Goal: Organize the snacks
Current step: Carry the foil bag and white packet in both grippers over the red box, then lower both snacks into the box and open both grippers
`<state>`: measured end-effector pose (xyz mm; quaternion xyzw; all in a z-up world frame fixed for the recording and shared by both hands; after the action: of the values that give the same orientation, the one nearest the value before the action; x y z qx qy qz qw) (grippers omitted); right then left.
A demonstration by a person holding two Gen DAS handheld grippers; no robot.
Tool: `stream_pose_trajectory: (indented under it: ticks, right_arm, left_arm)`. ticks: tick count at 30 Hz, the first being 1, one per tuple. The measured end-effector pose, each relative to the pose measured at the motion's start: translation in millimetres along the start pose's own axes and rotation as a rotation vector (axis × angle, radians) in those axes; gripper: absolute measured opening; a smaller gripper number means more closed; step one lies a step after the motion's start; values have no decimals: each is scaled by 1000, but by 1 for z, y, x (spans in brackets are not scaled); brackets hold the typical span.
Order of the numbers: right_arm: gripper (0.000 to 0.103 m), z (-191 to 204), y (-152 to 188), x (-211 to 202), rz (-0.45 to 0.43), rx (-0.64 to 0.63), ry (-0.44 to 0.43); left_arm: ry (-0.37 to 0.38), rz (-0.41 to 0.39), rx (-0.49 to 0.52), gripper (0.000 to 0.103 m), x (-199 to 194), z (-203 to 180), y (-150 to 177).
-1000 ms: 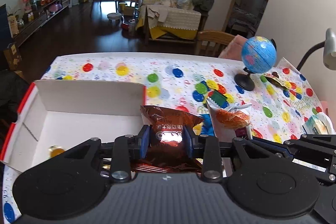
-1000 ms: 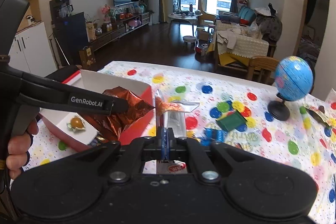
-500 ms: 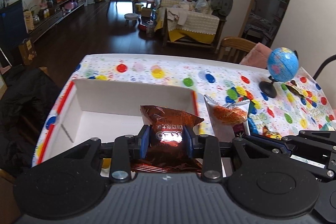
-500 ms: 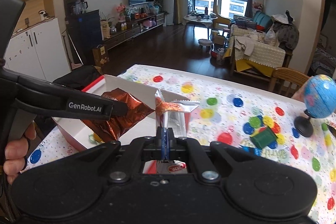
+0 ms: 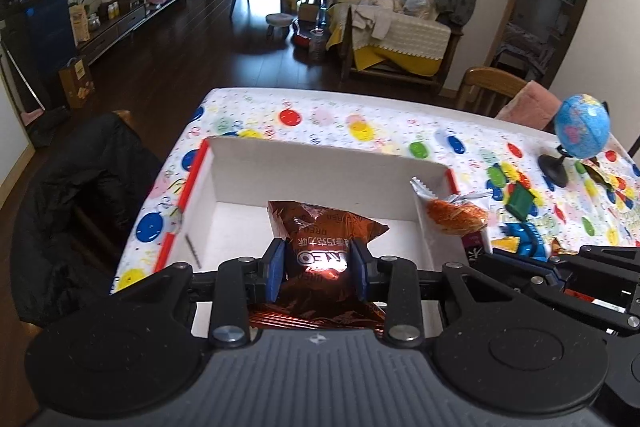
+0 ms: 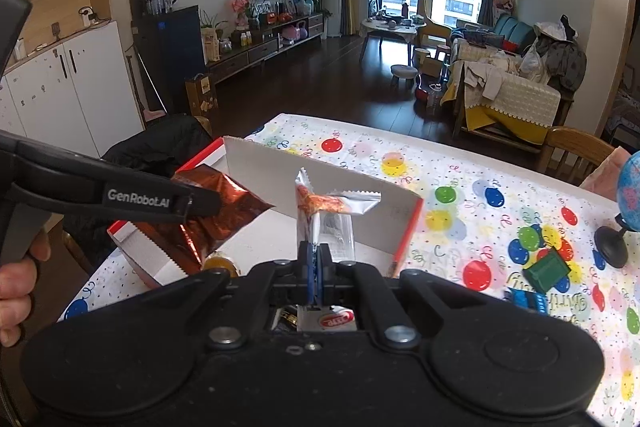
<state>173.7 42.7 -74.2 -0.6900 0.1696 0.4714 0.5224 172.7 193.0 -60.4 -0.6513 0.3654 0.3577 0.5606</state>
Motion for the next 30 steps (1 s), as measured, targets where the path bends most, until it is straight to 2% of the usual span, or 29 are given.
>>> stream_pose_trajectory:
  ticks: [13,30]
  right_arm:
    - [1,18,-12,40,50,5,0]
    - [2,25,-5,76,143,33,2]
  left_arm:
    - [-55,51,-22,34,34,44,-7]
    - [-83,138,15,35,73,51,1]
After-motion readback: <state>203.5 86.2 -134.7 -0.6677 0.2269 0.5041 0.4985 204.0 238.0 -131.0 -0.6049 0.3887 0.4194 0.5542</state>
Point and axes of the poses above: each gripper's, at about its wrist camera, not at the fingertips, and x roughly the way its jaws point, z to its left, y to its underside, the point moved 1 cm from there along x, roughly the way its jaws point, and after that the axes turned 14 degrees about z, right-handed, at the moved point
